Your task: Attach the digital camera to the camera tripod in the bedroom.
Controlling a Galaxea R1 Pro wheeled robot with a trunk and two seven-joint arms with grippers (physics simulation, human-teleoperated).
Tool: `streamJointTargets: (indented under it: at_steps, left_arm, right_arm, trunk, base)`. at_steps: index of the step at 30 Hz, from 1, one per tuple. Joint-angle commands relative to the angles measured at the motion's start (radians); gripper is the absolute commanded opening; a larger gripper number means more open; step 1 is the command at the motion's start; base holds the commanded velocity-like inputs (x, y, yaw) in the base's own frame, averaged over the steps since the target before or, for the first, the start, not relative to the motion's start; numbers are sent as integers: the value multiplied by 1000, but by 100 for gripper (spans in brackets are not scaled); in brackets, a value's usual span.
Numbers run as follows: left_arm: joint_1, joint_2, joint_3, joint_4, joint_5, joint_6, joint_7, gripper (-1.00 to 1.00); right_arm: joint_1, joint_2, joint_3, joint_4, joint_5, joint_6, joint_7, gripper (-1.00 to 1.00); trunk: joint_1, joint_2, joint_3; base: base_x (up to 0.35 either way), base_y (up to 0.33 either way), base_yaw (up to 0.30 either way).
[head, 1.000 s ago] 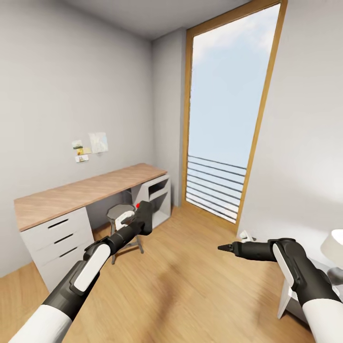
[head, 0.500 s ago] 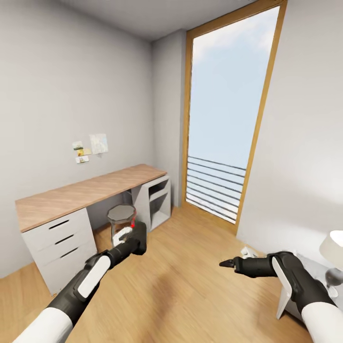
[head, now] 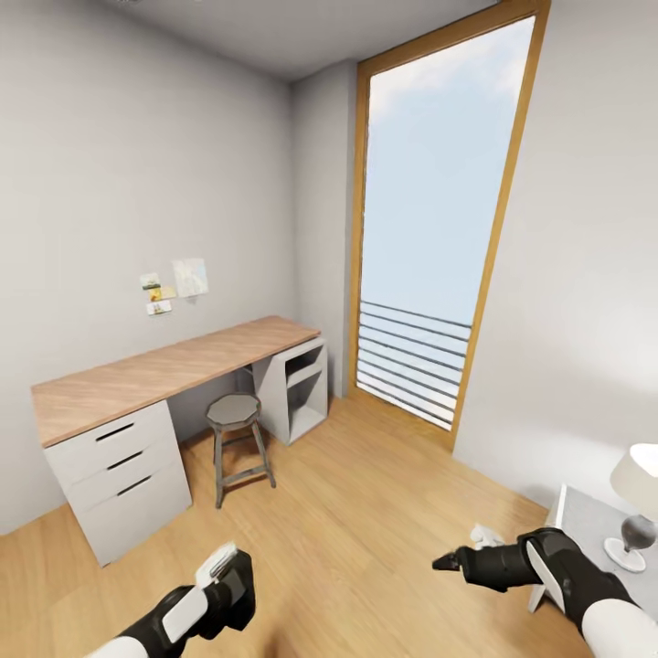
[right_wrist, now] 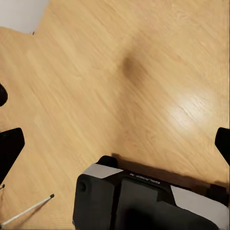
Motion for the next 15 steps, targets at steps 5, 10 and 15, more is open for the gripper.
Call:
streamJointTargets:
  at_steps: [5,10,15]
  left_arm:
    - [-1,-12,-6,91,5,-30,-34,-100]
    - [-1,-17,-5,117,5,-41,-58,-100]
    - [-1,-18,-4,119,5,-45,-65,-100]
  right_arm:
    - [-1,7,-4,36,71,-96,-1,100]
    - [-1,8,-4,46,135,-122,-6,100]
    - [-1,10,-5,49,156,-128,-9,100]
  trunk:
    - [-19,33,14]
    - [-23,40,17]
    - [-23,40,20]
  base:
    - [0,0,0]
    - [0,0,20]
    - [0,0,181]
